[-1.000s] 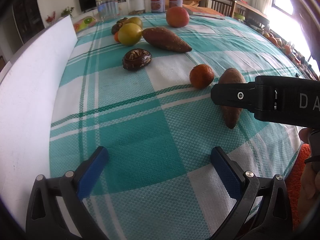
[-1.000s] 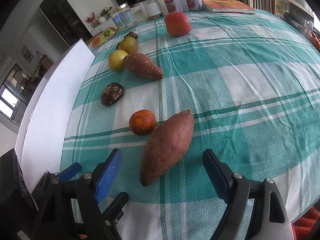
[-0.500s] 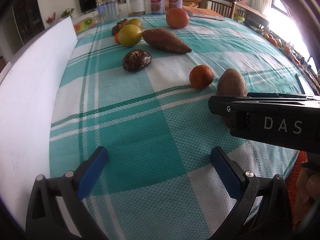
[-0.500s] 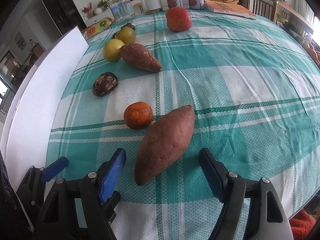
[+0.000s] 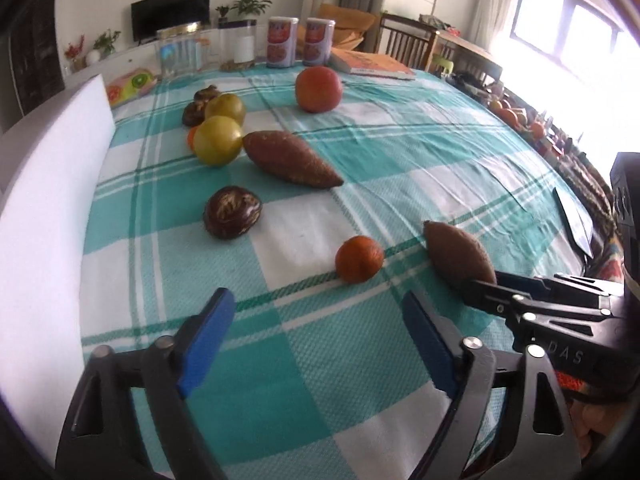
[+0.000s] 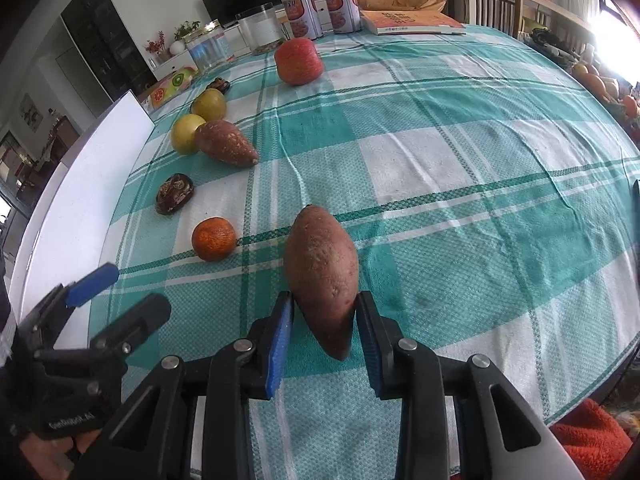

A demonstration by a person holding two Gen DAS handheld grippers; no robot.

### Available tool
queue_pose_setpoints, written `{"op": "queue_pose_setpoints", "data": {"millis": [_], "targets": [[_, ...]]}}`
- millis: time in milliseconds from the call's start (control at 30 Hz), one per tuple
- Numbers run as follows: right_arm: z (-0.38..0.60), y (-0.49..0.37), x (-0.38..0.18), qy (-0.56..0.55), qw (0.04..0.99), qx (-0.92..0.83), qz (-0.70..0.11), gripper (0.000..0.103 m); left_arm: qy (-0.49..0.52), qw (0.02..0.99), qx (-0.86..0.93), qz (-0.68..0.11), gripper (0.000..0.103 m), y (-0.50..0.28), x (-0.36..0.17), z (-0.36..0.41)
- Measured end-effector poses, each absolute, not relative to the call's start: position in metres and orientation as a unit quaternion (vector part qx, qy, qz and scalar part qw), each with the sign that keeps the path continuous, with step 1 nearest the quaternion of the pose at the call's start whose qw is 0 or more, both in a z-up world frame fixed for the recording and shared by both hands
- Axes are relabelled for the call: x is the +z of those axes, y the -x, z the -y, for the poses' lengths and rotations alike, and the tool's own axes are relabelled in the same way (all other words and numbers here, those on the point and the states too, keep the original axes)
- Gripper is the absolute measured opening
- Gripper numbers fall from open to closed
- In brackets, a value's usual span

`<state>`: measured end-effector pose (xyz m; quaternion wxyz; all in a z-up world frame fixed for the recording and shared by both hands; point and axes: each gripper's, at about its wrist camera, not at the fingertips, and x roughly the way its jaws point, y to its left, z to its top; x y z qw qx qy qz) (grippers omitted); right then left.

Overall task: Organize fruits
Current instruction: 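Grasp the small orange with the left tool while the right tool lifts the sweet potato, then carry both fruits into the white box and open both tools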

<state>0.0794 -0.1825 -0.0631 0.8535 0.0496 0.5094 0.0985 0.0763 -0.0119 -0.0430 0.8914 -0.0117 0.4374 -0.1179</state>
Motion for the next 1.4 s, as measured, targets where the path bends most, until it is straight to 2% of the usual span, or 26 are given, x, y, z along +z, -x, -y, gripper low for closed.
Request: {"op": "queue_pose_setpoints", "data": {"millis": [33,133,200,233,267,433,567,767,900,1000,1033,1067,1100,1267,1400], "targets": [[0.184,-0.078,-0.063,-0.048,0.854,0.097,-0.508,0.033,0.004,0.885,-0.128,-0.447,0.068,-0.085,-0.046,0.018],[0.19,-0.078,-0.062,-0.054,0.852,0.1,-0.511,0.033,-0.008,0.871,-0.144,-0.47,0.063,-0.103,-0.06,0.035],[0.194,-0.08,-0.063,-0.061,0.846,0.106,-0.519,0.033,-0.016,0.869,-0.155,-0.469,0.05,-0.106,-0.064,0.042],[0.195,-0.081,-0.063,-0.062,0.843,0.111,-0.522,0.033,-0.022,0.869,-0.159,-0.468,0.034,-0.106,-0.065,0.045],[0.194,-0.084,-0.063,-0.059,0.84,0.116,-0.526,0.033,-0.025,0.869,-0.161,-0.468,0.03,-0.105,-0.066,0.045],[0.181,-0.108,-0.065,-0.026,0.817,0.14,-0.559,0.038,0.011,0.867,-0.166,-0.469,0.029,-0.091,-0.058,0.028],[0.175,-0.12,-0.065,-0.012,0.806,0.152,-0.572,0.038,0.052,0.864,-0.182,-0.467,0.028,-0.066,-0.033,0.008],[0.191,-0.116,-0.046,-0.198,0.775,0.229,-0.555,0.037,0.128,0.873,-0.197,-0.427,0.028,-0.01,0.036,-0.055],[0.145,-0.101,-0.01,-0.234,0.75,0.318,-0.53,0.036,0.155,0.894,-0.134,-0.398,0.029,0.018,0.068,-0.124],[0.088,-0.086,0.019,-0.236,0.731,0.39,-0.509,0.034,0.158,0.906,-0.043,-0.391,0.029,0.032,0.069,-0.179],[0.067,-0.081,0.028,-0.237,0.725,0.41,-0.501,0.028,0.164,0.904,-0.013,-0.394,0.029,0.035,0.063,-0.197],[0.047,-0.078,0.034,-0.239,0.718,0.43,-0.493,0.003,0.172,0.9,0.016,-0.401,0.029,0.038,0.055,-0.213],[0.026,-0.074,0.039,-0.24,0.71,0.448,-0.487,0.0,0.182,0.894,0.04,-0.407,0.029,0.041,0.046,-0.228],[-0.074,-0.074,0.034,-0.176,0.705,0.476,-0.496,0.0,0.214,0.873,0.104,-0.426,0.029,0.048,0.007,-0.266],[-0.088,-0.071,0.028,-0.126,0.734,0.462,-0.482,0.002,0.216,0.868,0.114,-0.433,0.029,0.053,-0.004,-0.272]]}}
